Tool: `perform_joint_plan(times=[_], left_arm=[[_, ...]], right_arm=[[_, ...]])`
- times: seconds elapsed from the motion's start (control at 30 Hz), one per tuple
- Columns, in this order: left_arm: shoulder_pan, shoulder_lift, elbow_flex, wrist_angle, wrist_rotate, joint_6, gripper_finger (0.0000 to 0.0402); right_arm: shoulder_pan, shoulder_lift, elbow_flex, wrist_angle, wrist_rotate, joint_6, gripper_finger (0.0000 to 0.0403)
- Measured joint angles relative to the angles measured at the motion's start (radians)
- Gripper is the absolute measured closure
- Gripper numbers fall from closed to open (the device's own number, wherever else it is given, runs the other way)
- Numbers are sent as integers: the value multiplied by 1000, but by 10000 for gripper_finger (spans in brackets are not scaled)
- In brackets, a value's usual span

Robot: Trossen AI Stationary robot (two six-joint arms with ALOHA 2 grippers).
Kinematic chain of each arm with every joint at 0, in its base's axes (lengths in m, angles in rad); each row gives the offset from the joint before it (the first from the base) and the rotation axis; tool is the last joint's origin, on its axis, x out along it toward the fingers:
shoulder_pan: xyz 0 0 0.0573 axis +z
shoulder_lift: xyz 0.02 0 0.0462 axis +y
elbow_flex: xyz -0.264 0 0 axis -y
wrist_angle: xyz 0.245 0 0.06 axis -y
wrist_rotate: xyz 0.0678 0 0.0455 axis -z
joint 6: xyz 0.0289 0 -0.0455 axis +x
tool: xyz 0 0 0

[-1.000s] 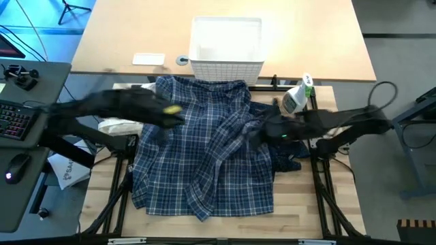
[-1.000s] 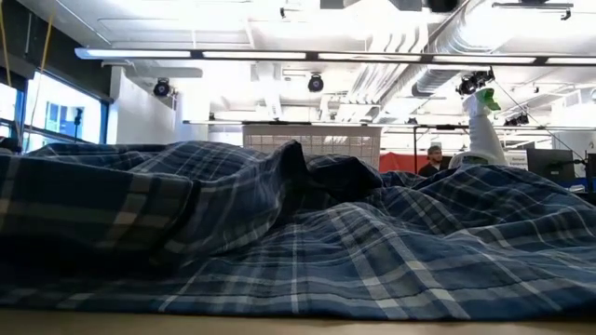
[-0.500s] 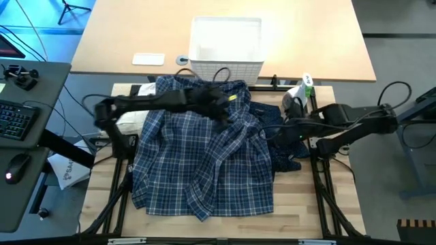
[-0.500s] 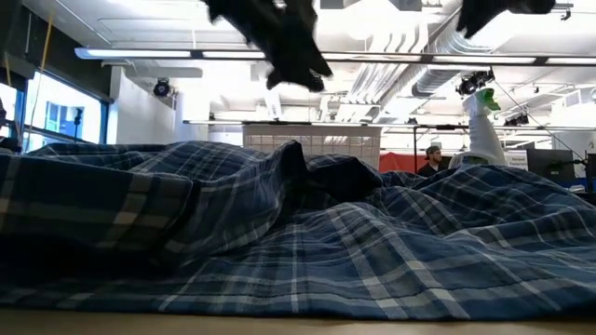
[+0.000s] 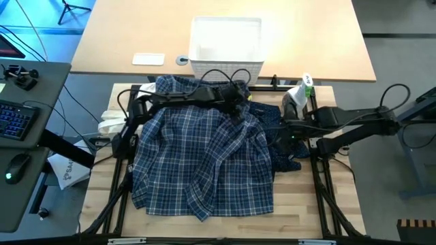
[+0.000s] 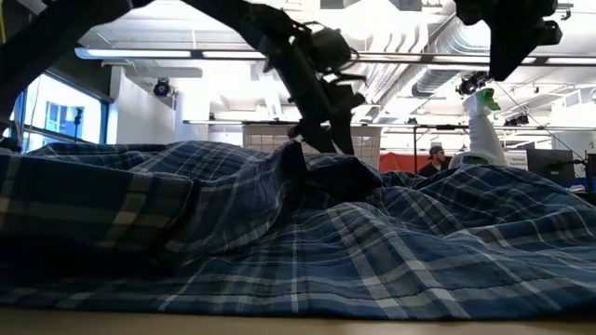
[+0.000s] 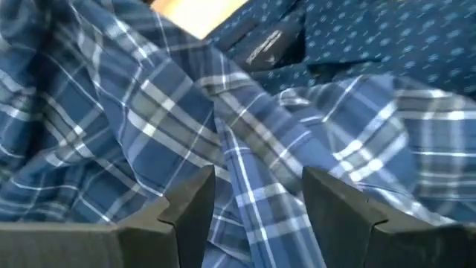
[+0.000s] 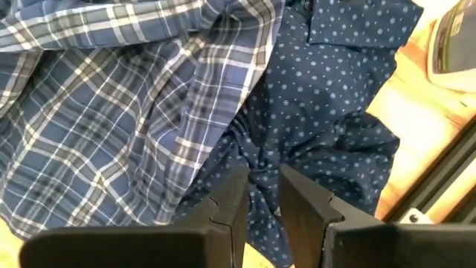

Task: Fold Laundry from Bin
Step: Fold the checkered blue polo

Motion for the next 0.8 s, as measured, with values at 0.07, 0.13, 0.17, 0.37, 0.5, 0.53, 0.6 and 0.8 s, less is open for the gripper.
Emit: perform_joint_plan(times=[0.07, 0.13, 0.17, 0.37, 0.5, 0.53, 0.6, 0.8], left_arm=[[4, 13, 0, -3, 2, 0, 227], [7, 19, 0, -9, 16, 0, 246], [10, 20, 0, -20, 20, 5, 259], [32, 26, 3, -42, 70, 104, 380], [44, 25, 72, -155, 71, 212, 395], [44, 24, 94, -189, 52, 242, 398], [46, -2, 125, -260, 14, 299, 400], [71, -153, 142, -287, -83, 428, 401]], right_arm=[[-4, -10, 0, 3, 6, -16, 331], [-6, -21, 0, 6, 9, -18, 331], [-6, -26, 0, 6, 13, -19, 331], [-6, -61, 0, 19, 52, 50, 331], [-5, -68, 0, 74, 87, 147, 331], [-5, -68, 0, 96, 88, 160, 331], [-5, -66, 0, 149, 91, 167, 331], [-2, -54, 0, 289, 95, 196, 331]])
